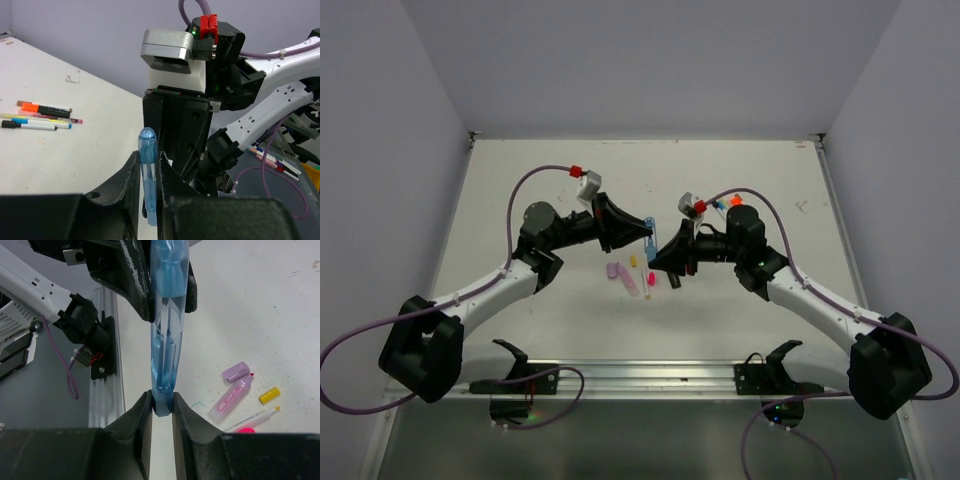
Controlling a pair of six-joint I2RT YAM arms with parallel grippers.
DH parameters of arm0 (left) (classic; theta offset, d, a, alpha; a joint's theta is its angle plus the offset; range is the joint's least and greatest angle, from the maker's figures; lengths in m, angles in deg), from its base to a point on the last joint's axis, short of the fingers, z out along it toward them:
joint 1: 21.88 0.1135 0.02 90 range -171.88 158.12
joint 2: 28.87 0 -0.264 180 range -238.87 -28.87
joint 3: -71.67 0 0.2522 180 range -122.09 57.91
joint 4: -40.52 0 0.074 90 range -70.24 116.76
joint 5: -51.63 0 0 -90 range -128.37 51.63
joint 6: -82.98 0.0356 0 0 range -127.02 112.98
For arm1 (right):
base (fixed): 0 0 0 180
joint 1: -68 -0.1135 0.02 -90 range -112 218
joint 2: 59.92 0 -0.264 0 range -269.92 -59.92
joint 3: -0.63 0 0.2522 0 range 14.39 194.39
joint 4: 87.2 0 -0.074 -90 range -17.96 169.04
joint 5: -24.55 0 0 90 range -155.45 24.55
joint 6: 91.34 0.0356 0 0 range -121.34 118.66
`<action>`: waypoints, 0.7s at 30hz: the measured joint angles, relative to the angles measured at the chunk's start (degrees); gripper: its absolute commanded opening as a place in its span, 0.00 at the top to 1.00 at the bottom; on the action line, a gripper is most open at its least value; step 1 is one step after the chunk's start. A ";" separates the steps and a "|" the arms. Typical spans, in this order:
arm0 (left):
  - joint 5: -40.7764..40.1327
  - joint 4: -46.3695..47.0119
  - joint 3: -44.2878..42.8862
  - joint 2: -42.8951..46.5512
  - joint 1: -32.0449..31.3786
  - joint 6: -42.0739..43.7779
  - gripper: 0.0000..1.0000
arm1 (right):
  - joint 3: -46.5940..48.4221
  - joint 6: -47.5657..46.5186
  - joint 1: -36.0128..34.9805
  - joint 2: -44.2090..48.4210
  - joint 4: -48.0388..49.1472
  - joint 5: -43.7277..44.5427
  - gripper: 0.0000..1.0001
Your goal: Open the pen caps
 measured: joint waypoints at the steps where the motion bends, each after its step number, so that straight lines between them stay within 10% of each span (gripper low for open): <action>1: -0.48 -0.15 0.00 0.00 0.00 -0.22 0.83 | 0.00 0.00 -0.07 0.48 -0.44 0.55 1.00; 21: -23.04 -18.25 -5.07 2.36 6.29 -2.32 0.49 | -0.37 1.03 -2.45 2.71 -7.23 2.58 1.00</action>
